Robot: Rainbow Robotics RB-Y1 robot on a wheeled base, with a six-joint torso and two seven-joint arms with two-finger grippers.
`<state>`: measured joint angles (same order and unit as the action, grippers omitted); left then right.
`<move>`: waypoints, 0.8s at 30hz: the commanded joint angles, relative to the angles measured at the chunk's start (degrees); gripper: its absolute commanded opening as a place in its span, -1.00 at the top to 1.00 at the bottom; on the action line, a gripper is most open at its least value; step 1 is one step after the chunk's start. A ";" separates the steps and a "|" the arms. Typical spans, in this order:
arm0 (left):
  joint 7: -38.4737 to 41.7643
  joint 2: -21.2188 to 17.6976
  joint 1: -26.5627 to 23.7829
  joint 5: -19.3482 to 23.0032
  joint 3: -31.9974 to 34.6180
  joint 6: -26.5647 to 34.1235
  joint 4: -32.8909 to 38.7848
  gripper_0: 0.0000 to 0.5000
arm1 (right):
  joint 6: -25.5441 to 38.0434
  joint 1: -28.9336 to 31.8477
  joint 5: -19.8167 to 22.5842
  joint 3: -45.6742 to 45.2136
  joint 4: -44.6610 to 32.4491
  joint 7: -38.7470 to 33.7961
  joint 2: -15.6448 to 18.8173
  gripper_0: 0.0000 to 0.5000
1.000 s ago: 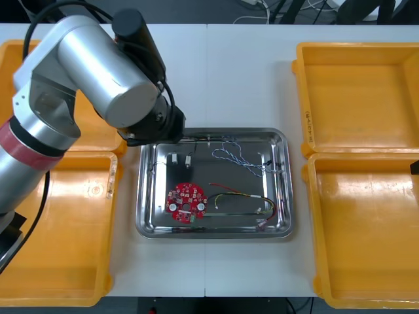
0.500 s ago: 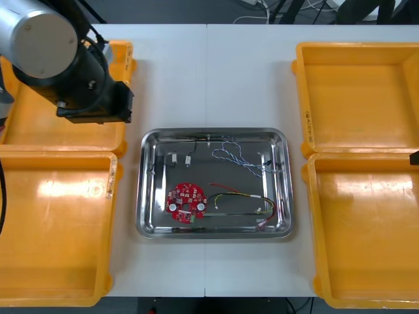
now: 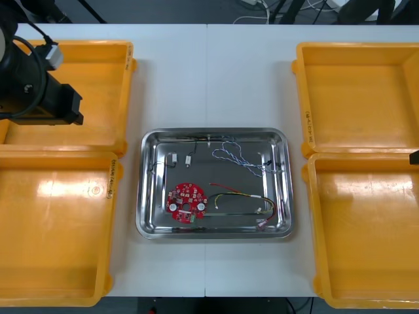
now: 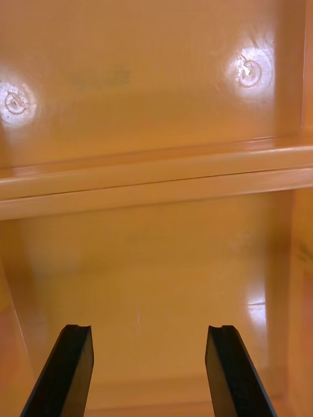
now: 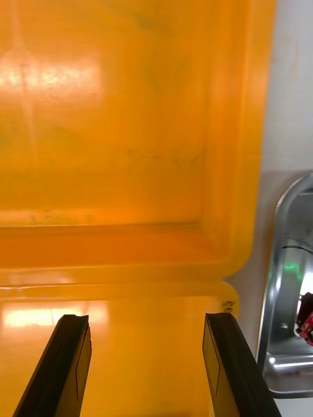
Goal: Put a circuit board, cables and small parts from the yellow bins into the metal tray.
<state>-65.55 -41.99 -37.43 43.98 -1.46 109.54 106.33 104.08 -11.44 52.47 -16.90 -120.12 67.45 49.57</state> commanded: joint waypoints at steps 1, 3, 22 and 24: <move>-7.13 -4.15 2.72 0.49 3.83 0.46 2.04 -1.00 | 0.42 0.54 -0.09 -2.08 -1.78 -1.97 2.55 -1.00; -7.48 -4.59 3.33 0.49 4.71 0.46 2.04 -1.00 | 0.42 0.54 -0.09 -2.08 -1.78 -1.97 2.55 -1.00; -13.99 -6.61 11.33 0.76 13.68 0.46 2.04 -1.00 | 0.42 0.54 -0.09 -2.08 -1.78 -1.97 2.55 -1.00; -14.43 -6.52 11.68 0.76 14.12 0.46 2.04 -1.00 | 0.42 0.54 -0.09 -2.08 -1.78 -1.97 2.55 -1.00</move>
<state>-74.40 -45.90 -27.05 44.27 10.06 109.55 106.42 104.29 -11.41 52.46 -16.91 -120.17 67.45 49.58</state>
